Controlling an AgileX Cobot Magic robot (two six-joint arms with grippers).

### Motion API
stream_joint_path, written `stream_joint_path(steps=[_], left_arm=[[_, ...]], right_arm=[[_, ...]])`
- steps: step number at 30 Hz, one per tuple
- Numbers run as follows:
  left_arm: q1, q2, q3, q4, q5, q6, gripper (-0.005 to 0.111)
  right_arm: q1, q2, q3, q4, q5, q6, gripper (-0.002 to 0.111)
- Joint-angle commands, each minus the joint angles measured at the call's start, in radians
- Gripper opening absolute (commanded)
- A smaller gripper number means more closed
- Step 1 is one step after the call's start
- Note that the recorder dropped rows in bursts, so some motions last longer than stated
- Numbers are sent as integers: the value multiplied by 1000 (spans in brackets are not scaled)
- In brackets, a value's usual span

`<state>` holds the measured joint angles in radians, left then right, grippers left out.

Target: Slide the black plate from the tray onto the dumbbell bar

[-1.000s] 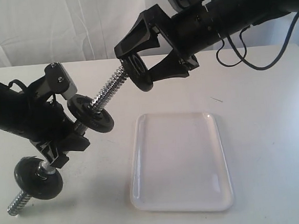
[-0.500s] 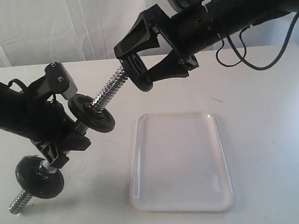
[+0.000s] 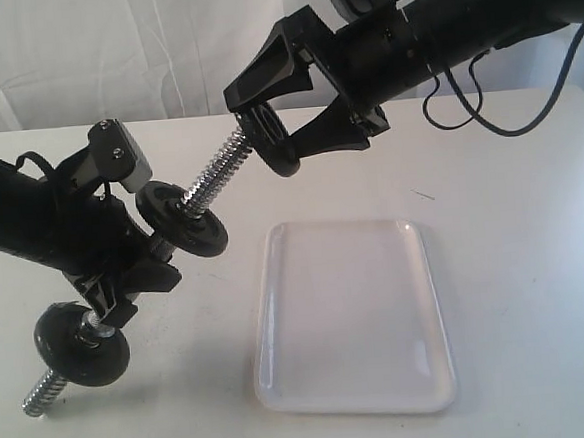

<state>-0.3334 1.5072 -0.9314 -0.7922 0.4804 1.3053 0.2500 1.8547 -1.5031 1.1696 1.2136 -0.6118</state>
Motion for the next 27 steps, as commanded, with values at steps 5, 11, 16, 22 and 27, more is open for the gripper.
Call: stream_joint_path(steps=[5, 11, 16, 22, 27], left_arm=[[0, -53, -35, -149, 1, 11, 0], [0, -53, -35, -149, 5, 11, 0], [0, -53, -35, -154, 5, 17, 0], [0, -53, -35, -158, 10, 26, 0], [0, -53, -35, -173, 14, 37, 0]], right_arm=[[-11, -35, -2, 75, 7, -13, 0], [-11, -47, -2, 75, 7, -10, 0], [8, -47, -2, 75, 7, 8, 0], [17, -47, -2, 60, 7, 13, 0], [19, -47, -2, 28, 7, 44, 0]])
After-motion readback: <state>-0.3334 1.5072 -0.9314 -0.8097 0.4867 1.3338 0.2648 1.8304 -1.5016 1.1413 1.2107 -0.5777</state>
